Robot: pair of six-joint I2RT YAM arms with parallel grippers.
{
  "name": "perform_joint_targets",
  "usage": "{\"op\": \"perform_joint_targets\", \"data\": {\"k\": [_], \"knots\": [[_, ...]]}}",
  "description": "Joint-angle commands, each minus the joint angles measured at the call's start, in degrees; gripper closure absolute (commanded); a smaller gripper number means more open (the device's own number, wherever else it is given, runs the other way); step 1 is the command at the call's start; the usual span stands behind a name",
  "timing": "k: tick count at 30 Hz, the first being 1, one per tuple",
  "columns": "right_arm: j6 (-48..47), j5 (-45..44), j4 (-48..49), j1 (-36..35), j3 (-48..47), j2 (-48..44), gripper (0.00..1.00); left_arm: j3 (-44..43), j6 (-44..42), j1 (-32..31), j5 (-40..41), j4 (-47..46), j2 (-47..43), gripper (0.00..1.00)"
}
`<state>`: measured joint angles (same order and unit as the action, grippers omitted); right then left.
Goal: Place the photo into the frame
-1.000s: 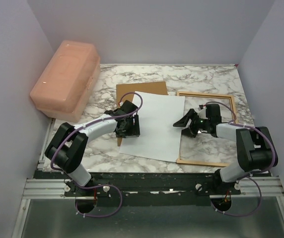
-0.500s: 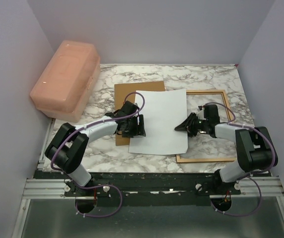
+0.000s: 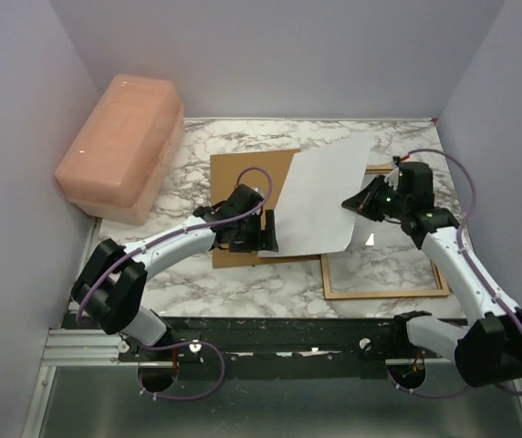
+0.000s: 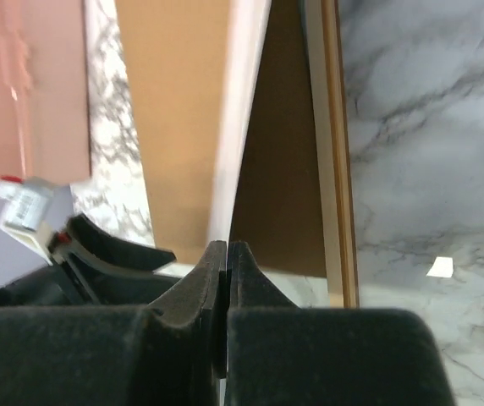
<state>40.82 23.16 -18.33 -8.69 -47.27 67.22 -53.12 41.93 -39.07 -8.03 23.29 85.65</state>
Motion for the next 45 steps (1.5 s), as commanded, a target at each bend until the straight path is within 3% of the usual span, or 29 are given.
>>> {"op": "perform_joint_targets", "data": {"k": [1, 9, 18, 24, 31, 36, 40, 45], "knots": [[-4.4, -14.1, -12.2, -0.1, -8.8, -6.8, 1.00, -7.3, 2.9, -4.5, 2.7, 3.0, 2.3, 0.21], [-9.2, -31.2, -22.6, -0.1, -22.7, -13.2, 1.00, -26.6, 5.8, -12.7, 5.2, 9.9, 16.9, 0.25], [-12.1, -40.1, -26.8, -0.1, -28.2, -14.8, 1.00, -46.6, 8.6, -17.4, 9.1, 18.8, 33.5, 0.35], [-14.2, -45.2, -28.6, -0.1, -29.9, -14.4, 1.00, -54.7, 9.8, -18.4, 13.3, 25.0, 40.8, 0.43], [-14.6, -44.0, -28.5, -0.1, -29.8, -14.1, 1.00, -56.2, 9.8, -18.6, 13.6, 26.7, 45.7, 0.53], [-14.7, -39.6, -27.8, -0.1, -28.9, -13.2, 1.00, -55.3, 10.0, -17.7, 14.9, 28.6, 46.2, 0.69], [-15.7, -34.9, -27.5, -0.1, -28.5, -11.5, 1.00, -48.8, 10.5, -16.1, 14.1, 25.3, 42.9, 0.84], [-16.5, -29.8, -26.7, -0.1, -27.4, -10.2, 1.00, -38.5, 10.0, -13.5, 13.0, 19.7, 38.3, 0.90]]}}
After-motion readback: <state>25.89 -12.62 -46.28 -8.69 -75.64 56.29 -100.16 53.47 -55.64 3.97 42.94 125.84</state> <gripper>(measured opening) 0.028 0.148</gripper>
